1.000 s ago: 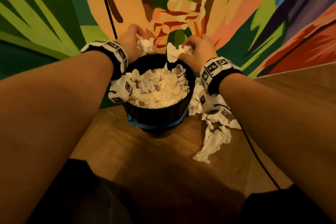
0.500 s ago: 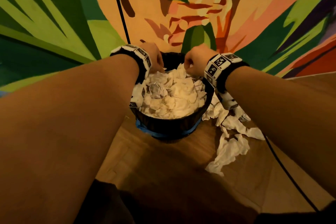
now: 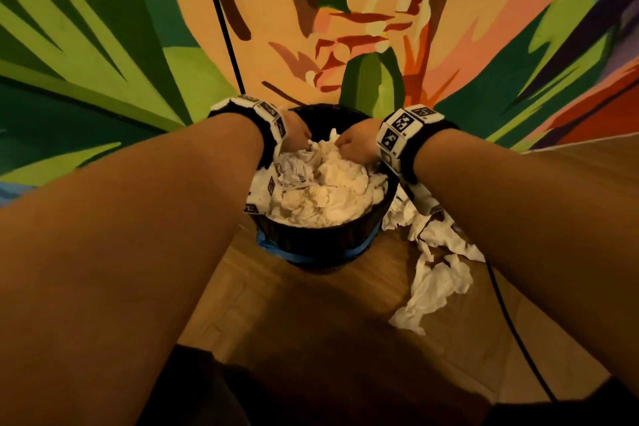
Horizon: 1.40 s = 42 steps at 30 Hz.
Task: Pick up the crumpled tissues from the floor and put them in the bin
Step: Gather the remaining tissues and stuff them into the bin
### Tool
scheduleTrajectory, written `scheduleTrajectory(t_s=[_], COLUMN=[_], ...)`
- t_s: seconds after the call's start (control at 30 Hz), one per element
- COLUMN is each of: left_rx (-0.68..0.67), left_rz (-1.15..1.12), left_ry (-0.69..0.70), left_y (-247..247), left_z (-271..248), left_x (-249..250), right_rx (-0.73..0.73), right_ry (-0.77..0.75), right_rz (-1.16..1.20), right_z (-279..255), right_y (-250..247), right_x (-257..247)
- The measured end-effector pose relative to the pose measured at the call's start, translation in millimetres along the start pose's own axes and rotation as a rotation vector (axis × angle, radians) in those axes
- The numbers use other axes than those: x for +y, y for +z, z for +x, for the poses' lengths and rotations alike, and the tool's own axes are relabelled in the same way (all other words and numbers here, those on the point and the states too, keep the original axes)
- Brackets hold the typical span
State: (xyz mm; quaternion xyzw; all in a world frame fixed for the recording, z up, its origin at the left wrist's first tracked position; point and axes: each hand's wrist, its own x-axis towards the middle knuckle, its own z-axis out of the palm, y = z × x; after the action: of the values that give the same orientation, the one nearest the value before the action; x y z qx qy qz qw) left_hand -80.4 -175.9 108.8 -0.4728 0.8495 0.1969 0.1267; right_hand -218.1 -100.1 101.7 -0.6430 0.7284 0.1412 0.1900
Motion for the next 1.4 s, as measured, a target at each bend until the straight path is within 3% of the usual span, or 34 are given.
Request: scheduleTrajectory(t_s=[0.17, 0.3, 0.47, 0.6, 0.77, 0.93, 1.03, 1.13, 1.27, 1.4], left_rx=[0.186, 0.430, 0.135, -0.011, -0.245, -0.247, -0.183, -0.080, 0.181, 0.484], left_rz=[-0.256, -0.116, 0.146, 0.283, 0.398, 0.463, 0.440, 0.360, 0.311, 0.085], left_ry=[0.053, 0.056, -0.003, -0.064, 0.004, 0.048, 0.072, 0.075, 0.096, 0.202], left_y=[-34, -45, -26, -19, -5, 1, -5, -11, -22, -27], left_z=[-13, -16, -15, -15, -16, -20, -24, -27, -38, -55], left_x=[-9, -25, -26, -14, -13, -14, -17, -21, -16, 18], right_rx=[0.276, 0.338, 0.091, 0.141, 0.127, 0.167, 0.215, 0.352, 0.585, 0.697], right_ry=[-0.105, -0.167, -0.163, -0.187, -0.159, -0.186, -0.209, -0.247, -0.294, -0.166], right_rz=[0.139, 0.205, 0.027, -0.022, -0.034, 0.000, 0.034, 0.134, 0.246, 0.367], right_z=[-14, -22, -22, -13, -7, -12, -25, -43, -68, -89], right_y=[-11, -11, 5, 15, 24, 27, 22, 14, 10, 19], right_x=[11, 16, 17, 15, 12, 13, 16, 18, 30, 62])
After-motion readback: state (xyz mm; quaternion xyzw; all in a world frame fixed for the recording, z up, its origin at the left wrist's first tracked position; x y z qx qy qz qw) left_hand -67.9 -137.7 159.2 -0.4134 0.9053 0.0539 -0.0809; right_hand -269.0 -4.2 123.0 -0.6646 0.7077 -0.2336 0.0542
